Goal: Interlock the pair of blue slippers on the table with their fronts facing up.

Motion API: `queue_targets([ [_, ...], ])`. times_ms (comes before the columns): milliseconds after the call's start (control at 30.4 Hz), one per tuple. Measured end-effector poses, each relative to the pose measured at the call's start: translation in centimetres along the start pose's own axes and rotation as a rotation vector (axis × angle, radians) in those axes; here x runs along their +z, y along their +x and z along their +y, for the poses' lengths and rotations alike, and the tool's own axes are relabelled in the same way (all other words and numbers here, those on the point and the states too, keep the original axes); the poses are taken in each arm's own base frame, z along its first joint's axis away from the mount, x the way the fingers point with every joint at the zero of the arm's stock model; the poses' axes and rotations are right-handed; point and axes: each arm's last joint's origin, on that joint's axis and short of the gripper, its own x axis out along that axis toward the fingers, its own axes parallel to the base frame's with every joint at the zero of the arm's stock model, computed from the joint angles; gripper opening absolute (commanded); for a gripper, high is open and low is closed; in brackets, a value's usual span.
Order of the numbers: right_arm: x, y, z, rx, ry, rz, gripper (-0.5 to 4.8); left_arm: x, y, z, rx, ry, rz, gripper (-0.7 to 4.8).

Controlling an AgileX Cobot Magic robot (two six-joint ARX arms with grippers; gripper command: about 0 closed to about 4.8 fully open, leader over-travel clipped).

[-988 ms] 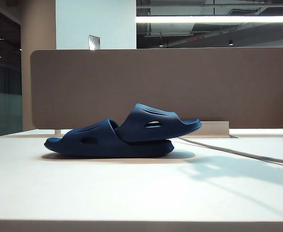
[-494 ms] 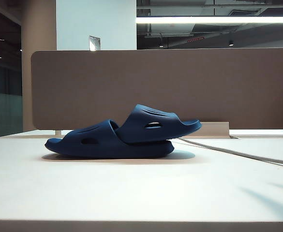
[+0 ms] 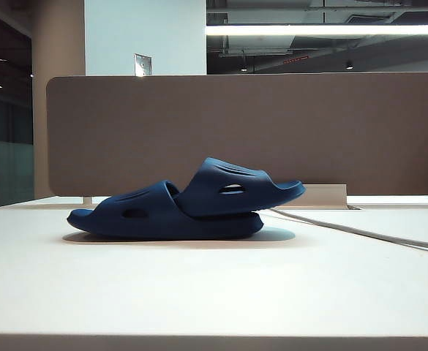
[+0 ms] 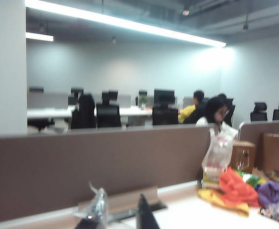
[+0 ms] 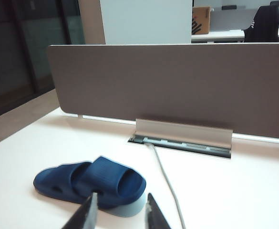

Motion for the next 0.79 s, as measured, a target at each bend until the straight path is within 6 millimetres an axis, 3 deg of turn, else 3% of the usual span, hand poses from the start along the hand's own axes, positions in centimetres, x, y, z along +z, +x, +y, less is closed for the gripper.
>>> queue_targets([
  [198,-3.4,0.2,-0.3,0.014,-0.002,-0.008,1.33,-4.0,-0.4,0.9,0.008,-0.046,0.056,0.79],
  [362,-5.7,1.3,-0.7,0.011,0.013,0.048,1.33,-6.5,0.5,1.9,0.024,-0.086,0.124,0.79],
  [428,-6.3,1.7,-0.9,0.008,0.019,0.071,1.33,-7.6,0.9,2.3,0.031,-0.113,0.155,0.79],
  [560,-7.5,2.6,-1.2,0.006,0.030,0.095,0.74,-9.9,1.5,3.2,0.049,-0.173,0.220,0.79],
  [790,-9.0,4.0,-1.7,0.000,0.042,0.076,0.74,-13.5,2.3,4.6,0.194,-0.219,0.304,0.73],
])
